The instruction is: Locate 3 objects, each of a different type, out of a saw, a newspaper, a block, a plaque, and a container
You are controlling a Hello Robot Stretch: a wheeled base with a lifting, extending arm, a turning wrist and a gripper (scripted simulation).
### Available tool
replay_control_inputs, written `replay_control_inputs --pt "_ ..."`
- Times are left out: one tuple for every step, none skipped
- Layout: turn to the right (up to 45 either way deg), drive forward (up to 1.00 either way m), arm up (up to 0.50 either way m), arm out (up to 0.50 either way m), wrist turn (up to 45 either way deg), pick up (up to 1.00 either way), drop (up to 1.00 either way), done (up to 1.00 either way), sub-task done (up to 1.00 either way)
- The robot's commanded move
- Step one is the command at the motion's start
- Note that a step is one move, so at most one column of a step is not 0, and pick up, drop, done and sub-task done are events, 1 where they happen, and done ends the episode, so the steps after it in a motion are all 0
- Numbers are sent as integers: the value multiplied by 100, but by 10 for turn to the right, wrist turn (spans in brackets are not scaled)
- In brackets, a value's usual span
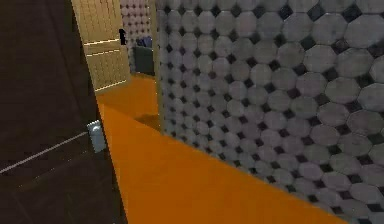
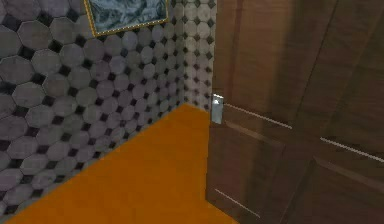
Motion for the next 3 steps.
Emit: replay_control_inputs --pt "30 0 0 0 0 0 0 0 0" --pt "0 85 0 0 0 0 0 0 0" --pt "-90 0 0 0 0 0 0 0 0"
